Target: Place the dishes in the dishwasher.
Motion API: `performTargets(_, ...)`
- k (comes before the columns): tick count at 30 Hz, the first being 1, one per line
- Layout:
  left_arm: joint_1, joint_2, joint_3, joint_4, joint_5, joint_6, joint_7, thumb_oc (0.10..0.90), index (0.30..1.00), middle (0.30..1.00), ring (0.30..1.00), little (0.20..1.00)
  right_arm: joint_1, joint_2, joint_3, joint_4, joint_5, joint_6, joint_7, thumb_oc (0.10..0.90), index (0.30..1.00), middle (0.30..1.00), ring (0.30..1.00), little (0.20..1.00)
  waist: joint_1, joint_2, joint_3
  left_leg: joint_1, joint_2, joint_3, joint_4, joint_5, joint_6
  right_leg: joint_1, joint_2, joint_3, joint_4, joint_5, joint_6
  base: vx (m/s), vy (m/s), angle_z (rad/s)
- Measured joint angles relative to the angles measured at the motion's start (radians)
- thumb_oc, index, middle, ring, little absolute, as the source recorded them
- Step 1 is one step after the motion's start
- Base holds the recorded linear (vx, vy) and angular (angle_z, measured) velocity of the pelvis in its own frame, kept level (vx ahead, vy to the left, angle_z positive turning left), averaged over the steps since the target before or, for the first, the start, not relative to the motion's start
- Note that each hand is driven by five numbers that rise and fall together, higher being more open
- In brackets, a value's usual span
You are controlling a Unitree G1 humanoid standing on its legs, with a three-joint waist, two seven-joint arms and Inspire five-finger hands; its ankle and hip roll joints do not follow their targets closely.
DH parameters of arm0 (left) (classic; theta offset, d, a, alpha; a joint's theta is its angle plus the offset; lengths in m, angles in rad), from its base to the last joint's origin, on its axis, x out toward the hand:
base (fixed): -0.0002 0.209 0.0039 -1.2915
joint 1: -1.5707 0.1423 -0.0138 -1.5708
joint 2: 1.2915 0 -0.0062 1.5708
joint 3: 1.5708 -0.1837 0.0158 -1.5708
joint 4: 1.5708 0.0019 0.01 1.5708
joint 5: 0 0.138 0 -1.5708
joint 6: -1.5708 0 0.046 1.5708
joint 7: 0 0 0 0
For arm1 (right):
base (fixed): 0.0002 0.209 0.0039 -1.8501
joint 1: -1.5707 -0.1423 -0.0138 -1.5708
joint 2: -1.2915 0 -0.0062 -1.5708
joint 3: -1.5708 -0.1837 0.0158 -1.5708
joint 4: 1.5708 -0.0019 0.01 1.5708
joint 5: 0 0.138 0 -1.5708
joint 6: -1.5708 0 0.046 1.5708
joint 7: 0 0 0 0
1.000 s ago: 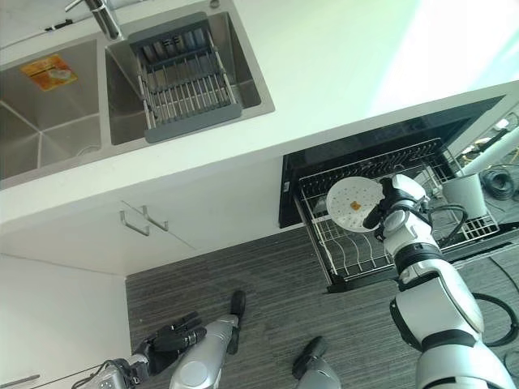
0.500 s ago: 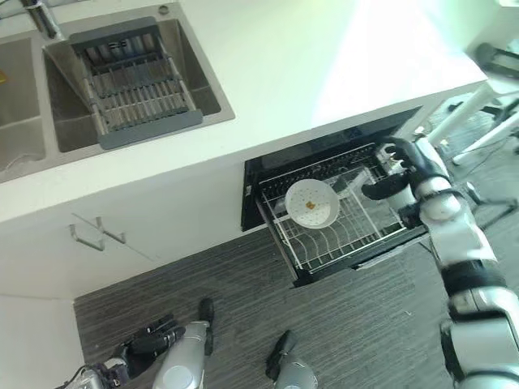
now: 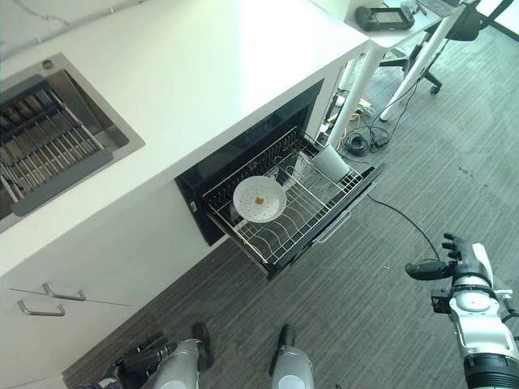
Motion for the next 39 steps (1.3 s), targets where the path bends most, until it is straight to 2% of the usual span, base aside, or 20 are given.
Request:
performTargets(2,0.000,0.000,-0.015,0.003,0.000,-0.001,0.000,0.800,0.900,0.900,0.900,0.900,-0.021,0.010,0.024,0.073,0.004,0.006,0.028,0.800,0.900,0.900,0.900,0.900,0.006,0.009,-0.008,0.004,0.000,0.000,-0.004,0.004,0.000,0.001,0.000,0.000,0.003,-0.002,0.002,0.08,-0.015,0.00)
performTargets(3,-0.008,0.000,-0.025,0.014,0.002,0.001,0.000,0.800,0.900,0.900,0.900,0.900,-0.062,0.016,0.081,0.203,0.010,0.006,0.060,0.800,0.900,0.900,0.900,0.900,0.025,0.007,-0.016,0.022,-0.003,0.002,-0.017,0.011,0.000,0.013,0.000,0.000,0.001,-0.001,0.001,0.05,-0.017,0.04)
performTargets(6,-0.019,0.001,-0.053,0.018,0.002,0.001,0.000,0.800,0.900,0.900,0.900,0.900,-0.115,0.024,0.172,0.352,0.018,0.002,0.119,0.800,0.900,0.900,0.900,0.900,0.061,0.012,-0.022,0.031,-0.010,-0.004,-0.038,0.024,0.005,0.018,-0.006,-0.008,0.010,-0.007,0.001,0.04,-0.026,0.07)
performTargets(8,-0.037,0.002,-0.078,0.039,0.002,0.002,-0.002,0.800,0.900,0.900,0.900,0.900,-0.183,0.035,0.222,0.511,0.018,-0.042,0.165,0.800,0.900,0.900,0.900,0.900,0.089,0.019,-0.033,0.032,-0.015,-0.010,-0.050,0.036,0.000,0.020,-0.009,-0.016,0.010,-0.008,0.001,0.04,-0.024,0.13)
performTargets(13,-0.040,0.002,-0.103,0.052,0.002,0.003,-0.008,0.800,0.900,0.900,0.900,0.900,-0.274,0.040,0.226,0.694,0.014,-0.104,0.196,0.800,0.900,0.900,0.900,0.900,0.145,0.032,-0.050,0.033,-0.041,-0.050,-0.088,0.068,0.006,0.041,-0.023,-0.065,0.010,-0.015,0.002,0.04,-0.019,0.31)
performTargets(16,-0.041,0.005,-0.104,0.058,0.007,0.001,-0.017,0.800,0.900,0.900,0.900,0.900,-0.353,0.043,0.229,0.749,0.015,-0.106,0.207,0.800,0.900,0.900,0.900,0.900,0.172,0.038,-0.054,0.032,-0.054,-0.077,-0.106,0.080,0.015,0.055,-0.034,-0.096,0.016,-0.024,0.000,0.03,-0.016,0.34)
performTargets(18,-0.053,0.011,-0.117,0.052,0.012,0.011,-0.023,0.800,0.900,0.900,0.900,0.900,-0.405,0.048,0.249,0.772,0.014,-0.102,0.207,0.800,0.900,0.900,0.900,0.900,0.214,0.050,-0.061,0.023,-0.071,-0.102,-0.109,0.084,0.018,0.051,-0.053,-0.121,0.039,-0.043,0.004,0.01,-0.001,0.39)
performTargets(22,-0.065,0.015,-0.134,0.034,0.011,0.032,-0.024,0.800,0.900,0.900,0.900,0.900,-0.479,0.054,0.266,0.783,0.015,-0.053,0.190,0.800,0.900,0.900,0.900,0.900,0.228,0.062,-0.060,-0.003,-0.091,-0.127,-0.114,0.100,0.018,0.049,-0.065,-0.150,0.040,-0.045,0.010,0.00,0.027,0.27)
performTargets(24,-0.076,0.016,-0.135,0.032,0.011,0.043,-0.024,0.800,0.900,0.900,0.900,0.900,-0.515,0.051,0.267,0.834,0.014,-0.022,0.163,0.800,0.900,0.900,0.900,0.900,0.247,0.061,-0.058,-0.006,-0.100,-0.133,-0.118,0.109,0.028,0.050,-0.070,-0.162,0.034,-0.044,0.013,-0.01,0.043,0.16)
performTargets(32,-0.077,0.028,-0.133,-0.017,-0.011,0.044,-0.026,0.800,0.900,0.900,0.900,0.900,-0.593,-0.002,0.267,0.859,0.016,0.046,0.104,0.800,0.900,0.900,0.900,0.900,0.254,0.070,0.026,-0.042,-0.119,-0.168,-0.110,0.110,0.030,0.050,-0.082,-0.203,0.029,-0.044,0.021,0.00,0.043,0.14)
performTargets(37,-0.087,0.037,-0.134,-0.023,-0.010,0.047,-0.026,0.800,0.900,0.900,0.900,0.900,-0.650,-0.022,0.315,0.860,0.015,0.076,0.097,0.800,0.900,0.900,0.900,0.900,0.259,0.076,0.043,-0.059,-0.131,-0.173,-0.102,0.104,0.032,0.044,-0.094,-0.212,0.026,-0.038,0.027,0.03,0.088,0.06)
performTargets(39,-0.085,0.037,-0.136,-0.025,-0.010,0.059,-0.023,0.800,0.900,0.900,0.900,0.900,-0.733,-0.030,0.344,0.861,0.015,0.088,0.084,0.800,0.900,0.900,0.900,0.900,0.272,0.088,0.047,-0.090,-0.140,-0.180,-0.085,0.098,0.042,0.036,-0.097,-0.225,0.010,-0.024,0.026,0.09,0.124,0.14)
